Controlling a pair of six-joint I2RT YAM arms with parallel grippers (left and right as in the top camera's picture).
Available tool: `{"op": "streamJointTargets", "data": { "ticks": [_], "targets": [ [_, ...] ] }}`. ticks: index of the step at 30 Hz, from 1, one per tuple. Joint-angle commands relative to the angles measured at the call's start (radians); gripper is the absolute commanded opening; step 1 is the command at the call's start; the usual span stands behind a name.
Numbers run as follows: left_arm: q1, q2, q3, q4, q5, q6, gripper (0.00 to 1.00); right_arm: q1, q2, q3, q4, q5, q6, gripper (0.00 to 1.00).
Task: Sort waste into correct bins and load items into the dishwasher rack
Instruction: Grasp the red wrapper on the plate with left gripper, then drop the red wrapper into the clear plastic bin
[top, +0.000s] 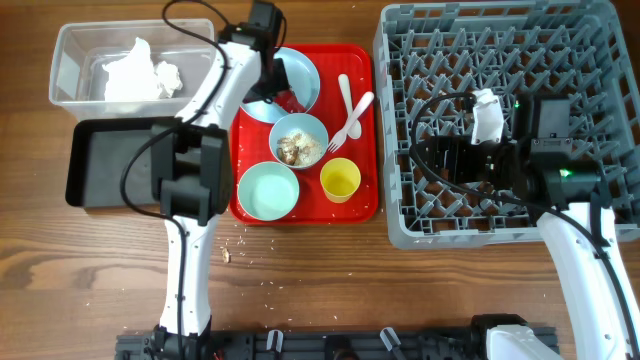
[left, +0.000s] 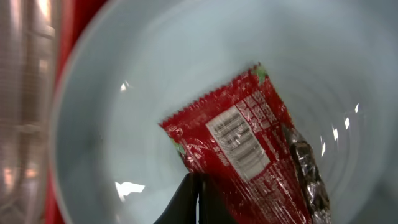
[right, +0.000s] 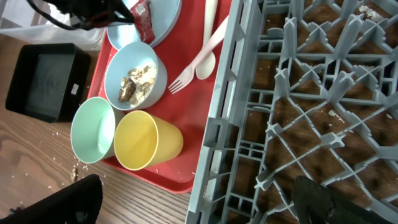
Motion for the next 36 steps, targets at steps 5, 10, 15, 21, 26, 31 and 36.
{"op": "streamJointTargets", "data": {
  "ticks": [5,10,15,21,26,31,36],
  "targets": [
    [0.000,-0.098,0.011,0.007,0.025,0.019,0.56,0.003,0.008,0.016,-0.002,0.006,0.007,1.00],
    [-0.031,-0.061,-0.016,-0.001,0.093,0.018,0.78,0.003,0.008,0.016,-0.009,0.006,0.007,1.00],
    [-0.062,-0.011,-0.018,-0.009,0.103,0.019,0.88,0.003,0.008,0.016,-0.012,0.006,0.015,1.00],
    [-0.064,0.035,-0.020,-0.019,0.104,0.019,0.92,0.003,0.008,0.016,-0.012,0.006,0.029,1.00],
    [-0.064,0.058,-0.020,-0.003,0.103,0.019,0.21,0.003,0.010,0.016,-0.011,0.006,0.032,1.00],
    [-0.039,0.008,0.050,-0.019,0.103,0.028,0.04,0.003,0.010,0.016,-0.011,0.006,0.032,1.00],
    [0.025,-0.156,0.138,-0.074,0.102,0.050,0.04,0.003,0.010,0.016,-0.011,0.006,0.031,1.00]
  ]
}}
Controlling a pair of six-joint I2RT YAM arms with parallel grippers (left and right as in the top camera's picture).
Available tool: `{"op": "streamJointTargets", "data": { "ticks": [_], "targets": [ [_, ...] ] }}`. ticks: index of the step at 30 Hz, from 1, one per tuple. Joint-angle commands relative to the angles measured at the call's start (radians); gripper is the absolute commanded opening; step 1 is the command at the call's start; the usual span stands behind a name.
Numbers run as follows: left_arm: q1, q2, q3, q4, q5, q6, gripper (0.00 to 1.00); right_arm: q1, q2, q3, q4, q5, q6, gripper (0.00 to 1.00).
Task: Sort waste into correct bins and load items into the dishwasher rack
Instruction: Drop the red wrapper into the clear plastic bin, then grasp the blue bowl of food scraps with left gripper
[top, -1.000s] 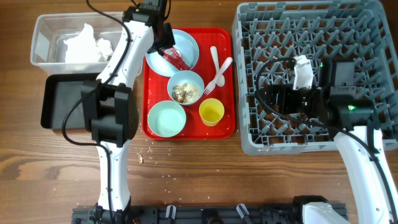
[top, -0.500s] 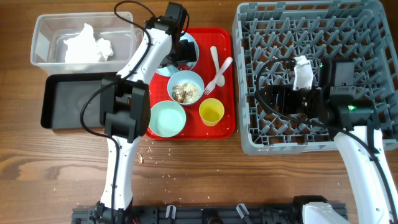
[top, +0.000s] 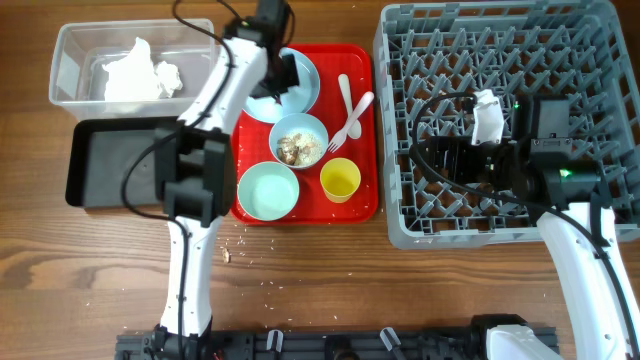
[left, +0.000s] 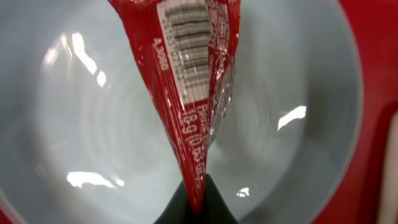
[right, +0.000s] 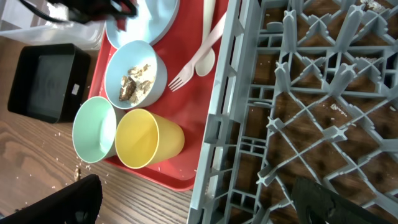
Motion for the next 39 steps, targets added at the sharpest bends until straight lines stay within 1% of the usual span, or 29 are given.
{"op": "streamJointTargets", "data": {
  "ticks": [1,4,9,10,11,12,13,14,15,17,23,26,27,28,29,31,32,34,35,38,39],
  "targets": [
    [0.076,-0.201,0.064,-0.018,-0.005,0.027,0.04,0.003,0.010,0.016,0.000,0.006,0.013,1.00],
    [0.172,-0.259,0.064,-0.031,-0.057,0.027,0.04,0.003,0.010,0.016,0.004,0.006,0.013,1.00],
    [0.308,-0.193,0.043,-0.026,-0.056,0.027,0.05,0.003,0.010,0.016,0.014,0.006,0.014,1.00],
    [0.322,-0.175,0.042,-0.028,-0.056,0.027,0.11,0.003,0.010,0.016,0.014,0.006,0.014,1.00],
    [0.340,-0.146,0.041,-0.031,-0.056,0.027,0.31,0.003,0.010,0.016,0.015,0.006,0.014,1.00],
    [0.348,-0.129,0.041,-0.030,-0.056,0.027,0.57,0.003,0.010,0.016,0.015,0.006,0.014,1.00],
    [0.352,-0.121,0.041,-0.030,-0.056,0.027,0.77,0.003,0.010,0.016,0.015,0.006,0.014,1.00],
    [0.352,-0.120,0.041,-0.028,-0.056,0.028,0.83,0.003,0.010,0.016,0.015,0.006,0.014,1.00],
    [0.351,-0.129,0.045,-0.026,-0.047,0.059,0.86,0.003,0.010,0.016,0.016,0.006,0.014,1.00],
    [0.348,-0.163,0.047,-0.032,-0.010,0.110,0.87,0.003,0.010,0.016,0.019,0.006,0.014,1.00],
    [0.294,-0.336,0.047,-0.201,0.105,0.110,0.86,0.003,0.010,0.016,0.023,0.006,0.014,1.00],
    [0.193,-0.360,0.047,-0.351,0.117,0.109,0.81,0.003,0.010,0.016,0.034,0.006,0.014,1.00],
    [0.142,-0.351,0.045,-0.403,0.117,0.109,0.78,0.003,0.010,0.016,0.040,0.006,0.014,1.00],
    [0.058,-0.341,0.021,-0.450,0.116,0.109,0.76,0.003,0.010,0.016,0.046,0.006,0.014,1.00],
    [0.027,-0.338,0.006,-0.452,0.116,0.109,0.75,0.003,0.010,0.016,0.045,0.006,0.014,1.00],
    [-0.034,-0.336,-0.044,-0.420,0.116,0.109,0.74,0.003,0.010,0.016,0.045,0.006,0.014,1.00],
    [-0.079,-0.336,-0.102,-0.365,0.116,0.109,0.73,0.003,0.010,0.016,0.045,0.006,0.014,1.00],
    [-0.121,-0.336,-0.169,-0.283,0.116,0.108,0.70,0.003,0.010,0.016,0.045,0.005,0.014,1.00],
    [-0.162,-0.336,-0.245,-0.173,0.117,0.101,0.66,0.003,0.010,0.016,0.045,0.006,0.014,1.00],
    [-0.208,-0.336,-0.337,-0.052,0.117,0.101,0.63,0.003,0.010,0.016,0.044,0.004,0.018,1.00],
    [-0.233,-0.336,-0.391,0.011,0.117,0.101,0.61,0.003,0.010,0.016,0.045,0.002,0.037,1.00]
  ]
}}
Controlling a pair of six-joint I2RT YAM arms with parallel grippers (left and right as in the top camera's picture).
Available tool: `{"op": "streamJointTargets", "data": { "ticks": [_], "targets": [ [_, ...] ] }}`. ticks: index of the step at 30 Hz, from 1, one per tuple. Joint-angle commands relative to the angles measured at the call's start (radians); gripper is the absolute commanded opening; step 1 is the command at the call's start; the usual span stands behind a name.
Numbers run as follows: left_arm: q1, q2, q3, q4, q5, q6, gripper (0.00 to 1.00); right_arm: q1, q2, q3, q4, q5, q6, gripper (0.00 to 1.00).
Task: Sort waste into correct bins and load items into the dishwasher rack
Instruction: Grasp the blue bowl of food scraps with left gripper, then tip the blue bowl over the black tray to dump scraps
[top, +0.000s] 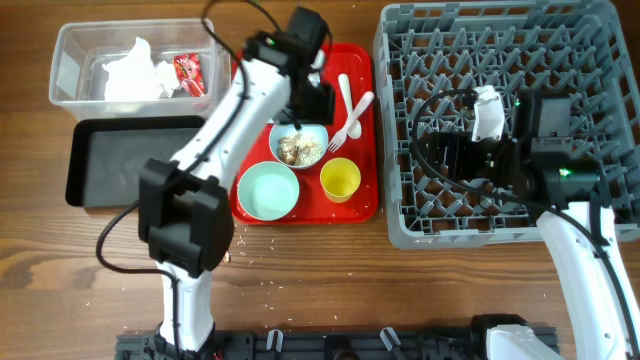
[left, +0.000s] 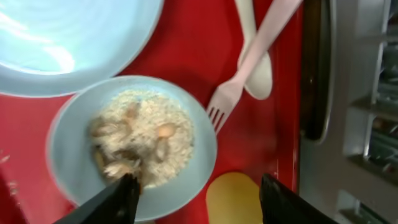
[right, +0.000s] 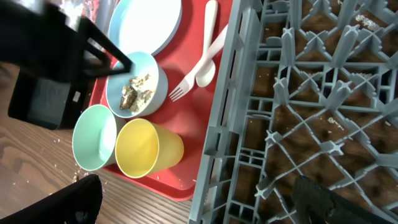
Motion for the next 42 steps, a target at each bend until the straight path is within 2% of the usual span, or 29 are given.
{"op": "streamJointTargets", "data": {
  "ticks": [1,7,9,13,19,22,24,25,30,36,38,42],
  "targets": [
    [-0.060,0.005,-0.118,0.124,0.008,0.005,0.60,0.003,0.008,0.016,0.003,0.002,0.037,1.00],
    [-0.095,0.019,-0.227,0.251,-0.025,-0.021,0.44,0.003,0.008,0.016,0.001,-0.002,0.045,1.00],
    [-0.093,0.020,-0.235,0.258,-0.072,-0.052,0.39,0.003,0.008,0.016,-0.002,-0.002,0.045,1.00],
    [-0.095,0.021,-0.238,0.266,-0.079,-0.052,0.29,0.003,0.008,0.016,-0.003,-0.002,0.044,1.00],
    [-0.094,0.022,-0.309,0.326,-0.128,-0.056,0.27,0.003,0.008,0.016,-0.013,-0.002,0.045,1.00],
    [-0.094,0.022,-0.318,0.337,-0.132,-0.056,0.21,0.003,0.008,0.016,-0.021,-0.002,0.044,1.00],
    [-0.094,0.022,-0.318,0.349,-0.132,-0.056,0.07,0.003,0.008,0.016,-0.021,-0.002,0.044,1.00],
    [-0.094,0.020,-0.314,0.351,-0.132,-0.056,0.04,0.003,0.008,0.016,-0.021,-0.002,0.044,1.00],
    [-0.091,-0.034,-0.252,0.293,-0.131,-0.055,0.04,0.003,0.008,0.016,-0.024,-0.002,0.044,1.00],
    [-0.034,-0.198,-0.167,0.158,-0.111,-0.055,0.04,0.003,0.008,0.016,-0.024,-0.002,0.043,1.00],
    [0.025,-0.273,-0.167,0.111,-0.084,-0.055,0.04,0.003,0.008,0.016,-0.023,-0.001,0.040,1.00],
    [0.245,-0.355,-0.167,-0.040,0.006,-0.028,0.04,0.003,0.008,0.016,-0.021,-0.002,0.040,1.00]
  ]
}}
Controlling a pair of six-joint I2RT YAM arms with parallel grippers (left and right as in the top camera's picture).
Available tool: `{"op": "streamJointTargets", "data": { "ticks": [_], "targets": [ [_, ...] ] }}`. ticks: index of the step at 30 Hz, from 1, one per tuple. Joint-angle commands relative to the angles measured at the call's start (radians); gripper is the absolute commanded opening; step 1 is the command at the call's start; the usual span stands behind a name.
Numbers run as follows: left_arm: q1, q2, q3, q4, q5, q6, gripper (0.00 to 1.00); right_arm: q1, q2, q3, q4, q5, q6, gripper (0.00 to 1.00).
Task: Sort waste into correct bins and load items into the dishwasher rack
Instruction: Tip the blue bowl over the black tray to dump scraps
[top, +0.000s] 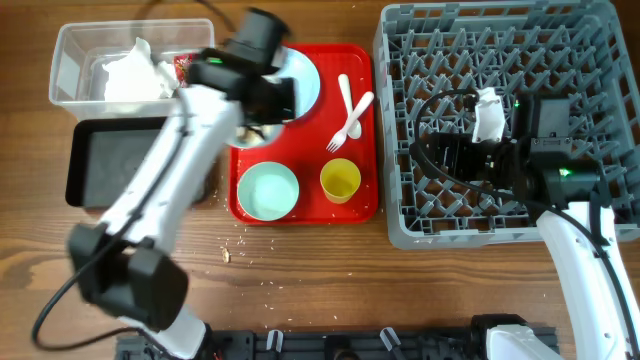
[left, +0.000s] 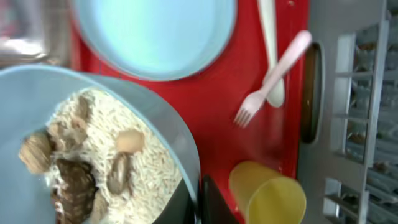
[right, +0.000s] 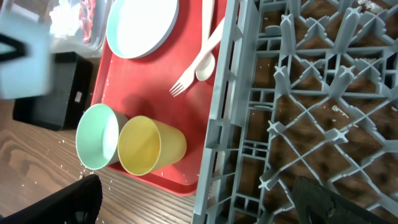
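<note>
My left gripper is shut on the rim of the light blue bowl, which holds rice and food scraps. It carries the bowl over the left side of the red tray. From overhead the left gripper covers most of the bowl. On the tray lie a blue plate, a pink fork, a white spoon, a yellow cup and a green cup. My right gripper hangs open over the grey dishwasher rack.
A clear bin at the back left holds white napkins and a red wrapper. A black bin sits in front of it, left of the tray. Crumbs lie on the wooden table near the tray's front.
My left gripper was open above the food bowl on the tray. Now it is shut on the bowl's rim, and the bowl has left its spot and sits further left.
First my left gripper was shut on a red wrapper lying in the blue plate, then held it above the plate. Later the wrapper lay in the clear bin and the gripper was open over the food bowl. Now it holds that bowl. The right arm stayed over the rack.
</note>
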Motion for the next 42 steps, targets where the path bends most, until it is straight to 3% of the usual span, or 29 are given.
{"op": "streamJointTargets", "data": {
  "ticks": [1,5,6,10,14,23,30,42],
  "targets": [
    [0.175,-0.029,0.014,-0.094,0.095,0.059,0.04,0.003,0.008,0.016,0.002,-0.002,0.005,1.00],
    [0.409,-0.025,-0.032,-0.159,0.325,0.253,0.04,0.003,0.008,0.016,0.002,-0.002,0.002,1.00],
    [0.512,-0.024,-0.084,-0.144,0.445,0.342,0.04,0.003,0.008,0.016,0.002,-0.002,0.002,1.00],
    [0.729,0.006,-0.227,-0.046,0.743,0.484,0.04,0.003,0.008,0.016,0.002,-0.002,0.002,1.00],
    [0.884,0.100,-0.348,0.104,1.024,0.484,0.04,0.003,0.008,0.016,0.000,-0.002,0.002,1.00],
    [0.975,0.193,-0.352,0.114,1.501,0.476,0.04,0.003,0.008,0.016,-0.010,-0.002,0.003,1.00],
    [1.029,0.193,-0.352,0.110,1.504,0.247,0.04,0.003,0.008,0.016,-0.009,-0.002,0.003,1.00],
    [1.034,0.193,-0.352,0.096,1.504,0.191,0.04,0.003,0.008,0.016,-0.020,-0.001,0.002,1.00]
  ]
}}
